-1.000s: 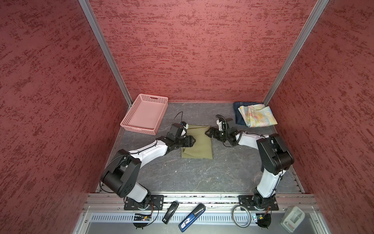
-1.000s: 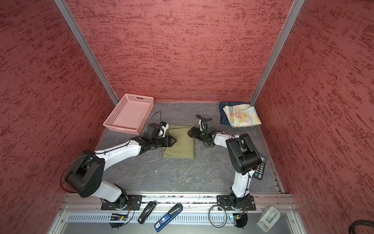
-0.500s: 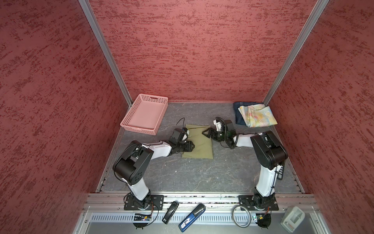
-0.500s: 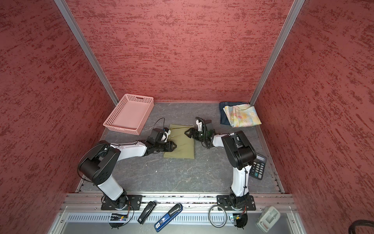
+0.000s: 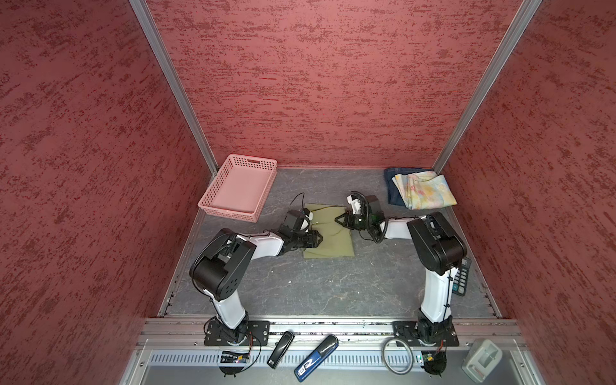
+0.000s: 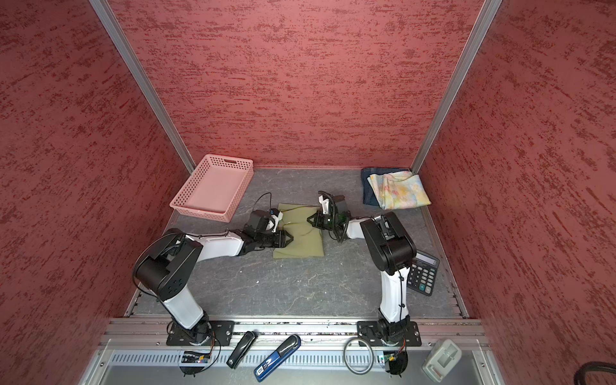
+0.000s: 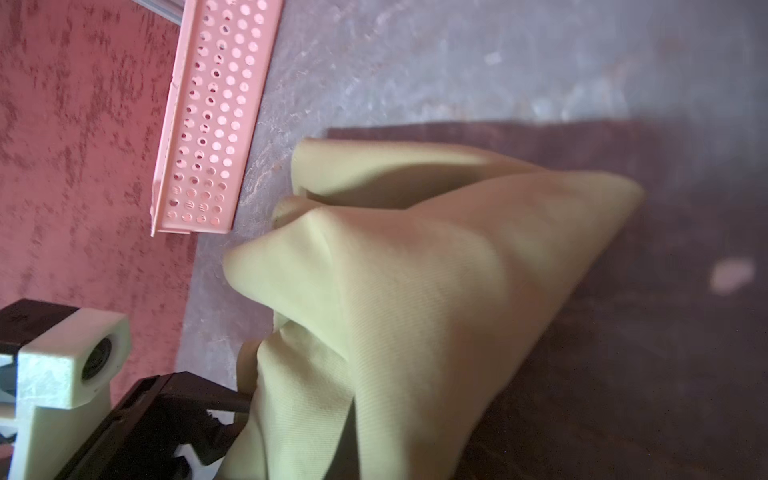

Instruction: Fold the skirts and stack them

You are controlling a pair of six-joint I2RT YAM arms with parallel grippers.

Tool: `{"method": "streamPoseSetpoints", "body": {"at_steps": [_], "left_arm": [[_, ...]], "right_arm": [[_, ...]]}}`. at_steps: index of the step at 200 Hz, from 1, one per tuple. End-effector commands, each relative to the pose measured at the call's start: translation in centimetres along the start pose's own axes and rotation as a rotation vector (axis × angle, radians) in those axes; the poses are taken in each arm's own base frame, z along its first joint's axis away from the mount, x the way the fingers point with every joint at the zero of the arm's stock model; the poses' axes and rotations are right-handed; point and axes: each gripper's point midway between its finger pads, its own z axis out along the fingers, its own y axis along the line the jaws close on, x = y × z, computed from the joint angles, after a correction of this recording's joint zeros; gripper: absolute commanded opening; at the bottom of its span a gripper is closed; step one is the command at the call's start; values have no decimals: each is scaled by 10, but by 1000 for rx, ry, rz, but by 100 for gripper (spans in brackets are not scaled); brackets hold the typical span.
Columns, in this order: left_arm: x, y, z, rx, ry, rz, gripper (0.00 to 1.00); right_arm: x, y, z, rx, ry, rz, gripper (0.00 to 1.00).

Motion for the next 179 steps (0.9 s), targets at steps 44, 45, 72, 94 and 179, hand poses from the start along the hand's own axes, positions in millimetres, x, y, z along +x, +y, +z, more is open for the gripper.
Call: {"method": "streamPoseSetpoints", "body": {"at_steps": [44,45,72,94,179], "left_arm": [[-54,-53,-53,161,-144,10,57],[-54,-54,-54,162,-146,11,57],[-65,-68,-73,198,-193,28,57],[-70,-75,-84,217,-214,36,57],[-73,-85,-95,255,-209,44,57]], "right_arm": [[-89,31,-63,134,-128,-185,0],[-89,31,-64,138,-128,-188,0],[-120,27,-100,228,-162,-241,0],[-145,14,-132,333,-177,-295,0],[-253,-60,-242,536,-272,-337,0]]}}
